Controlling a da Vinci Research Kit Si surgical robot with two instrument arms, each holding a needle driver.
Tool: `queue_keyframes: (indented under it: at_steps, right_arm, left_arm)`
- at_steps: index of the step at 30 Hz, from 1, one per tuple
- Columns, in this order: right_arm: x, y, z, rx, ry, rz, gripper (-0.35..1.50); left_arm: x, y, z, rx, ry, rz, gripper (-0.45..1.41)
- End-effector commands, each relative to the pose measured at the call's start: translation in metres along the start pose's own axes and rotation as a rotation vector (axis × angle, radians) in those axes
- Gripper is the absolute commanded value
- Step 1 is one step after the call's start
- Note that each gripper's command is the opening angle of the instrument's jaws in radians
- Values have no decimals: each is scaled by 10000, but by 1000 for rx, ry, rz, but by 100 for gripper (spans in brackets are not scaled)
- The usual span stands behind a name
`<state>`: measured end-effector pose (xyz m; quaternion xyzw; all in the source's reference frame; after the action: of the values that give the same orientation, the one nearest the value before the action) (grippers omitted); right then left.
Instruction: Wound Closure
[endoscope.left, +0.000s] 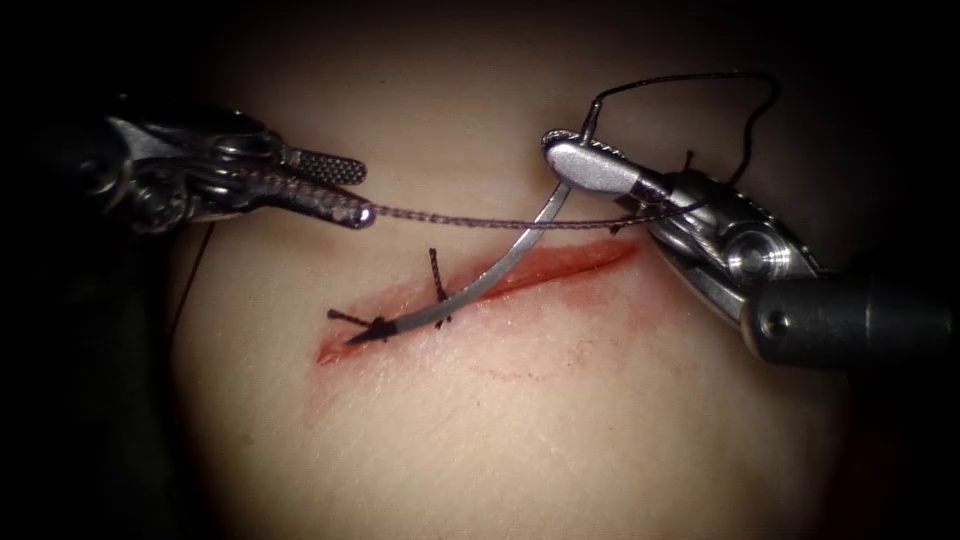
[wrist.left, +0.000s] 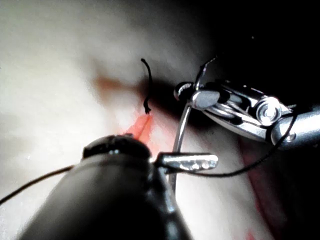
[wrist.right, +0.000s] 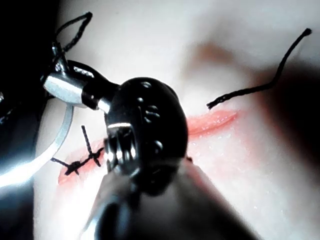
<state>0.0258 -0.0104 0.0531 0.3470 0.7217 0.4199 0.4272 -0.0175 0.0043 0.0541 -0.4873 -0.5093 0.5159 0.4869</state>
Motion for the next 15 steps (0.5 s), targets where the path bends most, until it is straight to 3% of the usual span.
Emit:
queue_keyframes:
  at_steps: [1, 4, 7, 11, 15]
  right_arm:
    - [-4, 4, 11, 45, -6, -19, -35]
    - [-5, 3, 16, 112, -18, -57, -35]
    - [-4, 2, 20, 163, -26, -93, -35]
    - [5, 0, 26, 299, -60, -196, -35]
    - [14, -4, 30, 373, -74, -254, -35]
  left_arm:
    - [-3, -7, 8, -29, 17, -42, 140]
    - [-13, -15, 17, -95, 40, -157, 140]
    - [-30, -27, 26, -125, -11, -248, 140]
    - [-62, -53, 39, -91, -97, -304, 123]
    - [-69, -54, 38, -83, -145, -411, 96]
